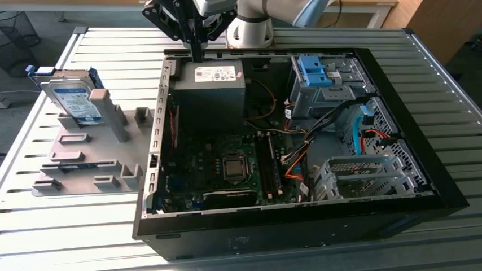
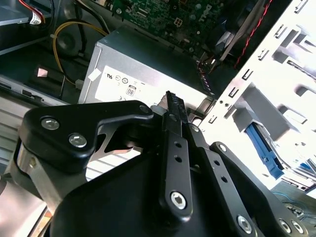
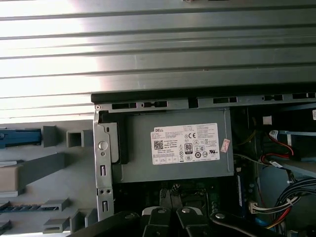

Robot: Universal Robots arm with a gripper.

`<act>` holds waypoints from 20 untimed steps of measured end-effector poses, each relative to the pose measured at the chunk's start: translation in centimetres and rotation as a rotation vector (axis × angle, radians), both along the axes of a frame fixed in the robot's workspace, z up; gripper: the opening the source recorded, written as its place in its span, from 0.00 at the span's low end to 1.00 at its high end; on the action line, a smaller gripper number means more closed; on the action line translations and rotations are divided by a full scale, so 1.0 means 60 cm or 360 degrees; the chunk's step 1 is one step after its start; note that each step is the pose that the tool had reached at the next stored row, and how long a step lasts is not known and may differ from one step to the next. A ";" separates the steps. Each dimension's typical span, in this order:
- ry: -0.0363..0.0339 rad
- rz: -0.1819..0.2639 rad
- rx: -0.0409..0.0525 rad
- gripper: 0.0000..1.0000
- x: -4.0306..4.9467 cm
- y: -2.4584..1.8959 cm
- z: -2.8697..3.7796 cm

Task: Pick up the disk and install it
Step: 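Reach for the disk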

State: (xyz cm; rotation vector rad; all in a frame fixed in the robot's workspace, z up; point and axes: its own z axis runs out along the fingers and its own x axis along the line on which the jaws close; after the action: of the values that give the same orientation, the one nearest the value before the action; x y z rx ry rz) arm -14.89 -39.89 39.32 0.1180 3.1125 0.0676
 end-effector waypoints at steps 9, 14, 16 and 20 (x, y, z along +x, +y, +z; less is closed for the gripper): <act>0.0000 0.0000 0.0000 0.11 -0.006 0.0000 0.000; 0.0000 0.0000 0.0000 0.11 -0.010 0.0000 0.000; 0.0000 0.0000 0.0000 0.11 -0.011 0.0000 0.000; 0.0000 0.0000 0.0000 0.11 -0.014 0.0000 0.000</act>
State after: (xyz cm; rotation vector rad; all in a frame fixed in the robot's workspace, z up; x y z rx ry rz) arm -15.73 -39.89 39.31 0.1180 3.1125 0.0676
